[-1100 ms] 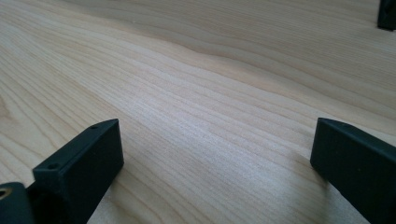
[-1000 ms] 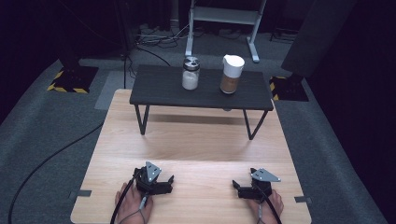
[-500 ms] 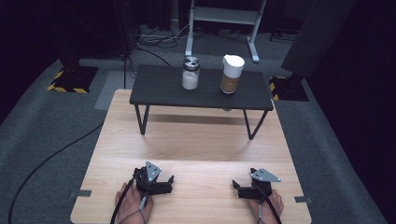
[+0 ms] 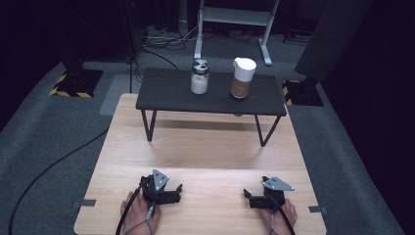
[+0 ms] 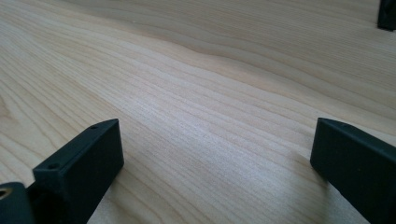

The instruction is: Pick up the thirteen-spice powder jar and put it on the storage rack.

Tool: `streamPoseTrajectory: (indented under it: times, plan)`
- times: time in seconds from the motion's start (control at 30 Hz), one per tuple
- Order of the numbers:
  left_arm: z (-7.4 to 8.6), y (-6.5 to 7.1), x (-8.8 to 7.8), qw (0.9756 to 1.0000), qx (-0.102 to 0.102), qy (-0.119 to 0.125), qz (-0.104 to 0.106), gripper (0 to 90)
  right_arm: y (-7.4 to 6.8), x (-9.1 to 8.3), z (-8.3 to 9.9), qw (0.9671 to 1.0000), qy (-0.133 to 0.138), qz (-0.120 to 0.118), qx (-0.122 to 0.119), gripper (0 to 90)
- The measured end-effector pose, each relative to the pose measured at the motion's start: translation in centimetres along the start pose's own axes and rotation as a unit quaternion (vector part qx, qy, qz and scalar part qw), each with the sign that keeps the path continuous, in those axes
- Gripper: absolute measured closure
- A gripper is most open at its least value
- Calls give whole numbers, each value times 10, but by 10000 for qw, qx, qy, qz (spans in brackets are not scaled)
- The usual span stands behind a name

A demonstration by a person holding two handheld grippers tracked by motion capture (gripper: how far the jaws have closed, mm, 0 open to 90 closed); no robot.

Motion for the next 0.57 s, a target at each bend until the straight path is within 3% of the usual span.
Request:
streamPoseTrajectory:
  times: [0.57]
  plan:
    - [0, 0, 0, 10000, 1, -2, 1, 2, 0, 0, 0, 10000, 2, -2, -1, 23]
Point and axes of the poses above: each handheld gripper's, and its own axes: x roughly forward along the jaws, z roughly out of its underside, y roughly to its right, the point moved 4 cm from there along x, roughly forward along the jaws, and after that the axes turned 15 degrees about y, right-handed, at the moved point
